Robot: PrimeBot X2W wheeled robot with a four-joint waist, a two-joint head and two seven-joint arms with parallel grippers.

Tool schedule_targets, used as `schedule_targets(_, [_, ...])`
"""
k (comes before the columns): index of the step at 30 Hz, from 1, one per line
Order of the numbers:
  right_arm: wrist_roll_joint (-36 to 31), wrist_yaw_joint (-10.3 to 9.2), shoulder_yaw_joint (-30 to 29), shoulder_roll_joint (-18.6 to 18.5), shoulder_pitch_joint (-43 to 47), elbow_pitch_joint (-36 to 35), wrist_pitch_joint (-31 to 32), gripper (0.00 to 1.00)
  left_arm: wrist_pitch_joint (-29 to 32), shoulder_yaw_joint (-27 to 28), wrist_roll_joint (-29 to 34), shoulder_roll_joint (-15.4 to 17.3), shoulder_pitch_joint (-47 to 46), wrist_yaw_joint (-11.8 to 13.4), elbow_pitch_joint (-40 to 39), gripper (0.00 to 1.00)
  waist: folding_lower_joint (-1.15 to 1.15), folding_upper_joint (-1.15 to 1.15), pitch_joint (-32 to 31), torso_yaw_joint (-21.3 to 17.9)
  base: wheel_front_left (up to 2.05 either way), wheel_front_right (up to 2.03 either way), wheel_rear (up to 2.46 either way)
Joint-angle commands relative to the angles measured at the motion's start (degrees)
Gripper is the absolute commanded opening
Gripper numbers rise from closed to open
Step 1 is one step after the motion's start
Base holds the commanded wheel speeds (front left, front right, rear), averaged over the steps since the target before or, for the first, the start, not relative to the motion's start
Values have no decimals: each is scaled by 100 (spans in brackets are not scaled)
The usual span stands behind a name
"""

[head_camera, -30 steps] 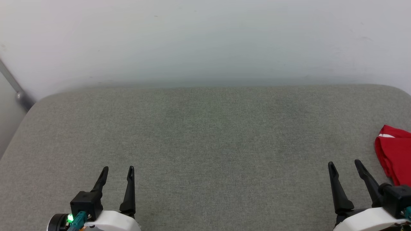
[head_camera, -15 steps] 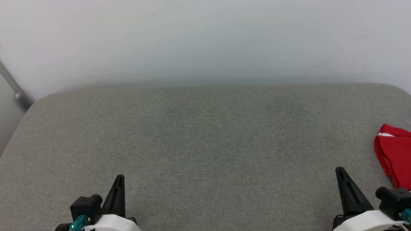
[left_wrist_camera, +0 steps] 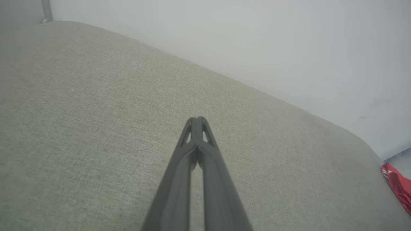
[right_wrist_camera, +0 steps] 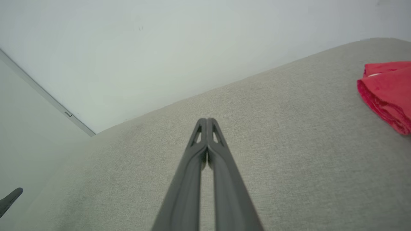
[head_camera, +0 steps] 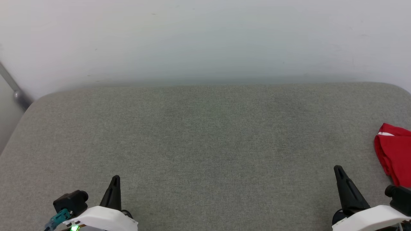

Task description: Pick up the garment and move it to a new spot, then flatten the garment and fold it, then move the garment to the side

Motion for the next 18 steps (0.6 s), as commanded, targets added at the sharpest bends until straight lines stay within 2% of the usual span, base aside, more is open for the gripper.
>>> schedule_targets(1, [323,-1,-1,-56,-210,-7,-4,0,55,138,-233,-32,-207,-100,-40,0,0,0,3,0,0,0,0])
schedule_targets(18, [1863,-2,-14,-90,-469,370,44,0,403,594,-1385,-329,-335,-485,104,0,0,0,31,0,0,0,0])
